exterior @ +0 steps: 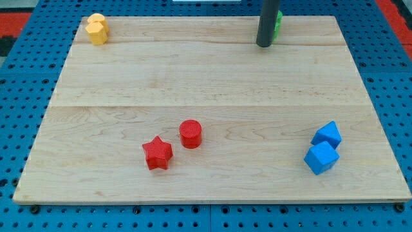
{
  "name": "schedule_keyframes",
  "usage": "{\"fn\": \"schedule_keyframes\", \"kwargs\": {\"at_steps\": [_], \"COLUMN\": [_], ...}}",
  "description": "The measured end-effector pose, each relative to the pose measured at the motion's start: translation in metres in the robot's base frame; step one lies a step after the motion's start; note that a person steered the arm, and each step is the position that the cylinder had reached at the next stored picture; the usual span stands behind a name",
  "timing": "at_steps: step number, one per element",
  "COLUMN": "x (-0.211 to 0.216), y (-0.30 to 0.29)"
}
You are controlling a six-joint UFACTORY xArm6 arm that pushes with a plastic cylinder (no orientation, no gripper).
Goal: Move the red circle into the red star
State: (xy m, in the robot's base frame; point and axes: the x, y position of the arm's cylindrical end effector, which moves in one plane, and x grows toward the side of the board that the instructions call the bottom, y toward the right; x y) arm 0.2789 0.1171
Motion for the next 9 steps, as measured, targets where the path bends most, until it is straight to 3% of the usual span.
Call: {"fn": "schedule_keyframes", "kwargs": {"at_steps": [5,6,8,9], "x": [0.015,0.058,0.199,0.219], "y": [0.001,-0.007,-0.106,-0.152]}}
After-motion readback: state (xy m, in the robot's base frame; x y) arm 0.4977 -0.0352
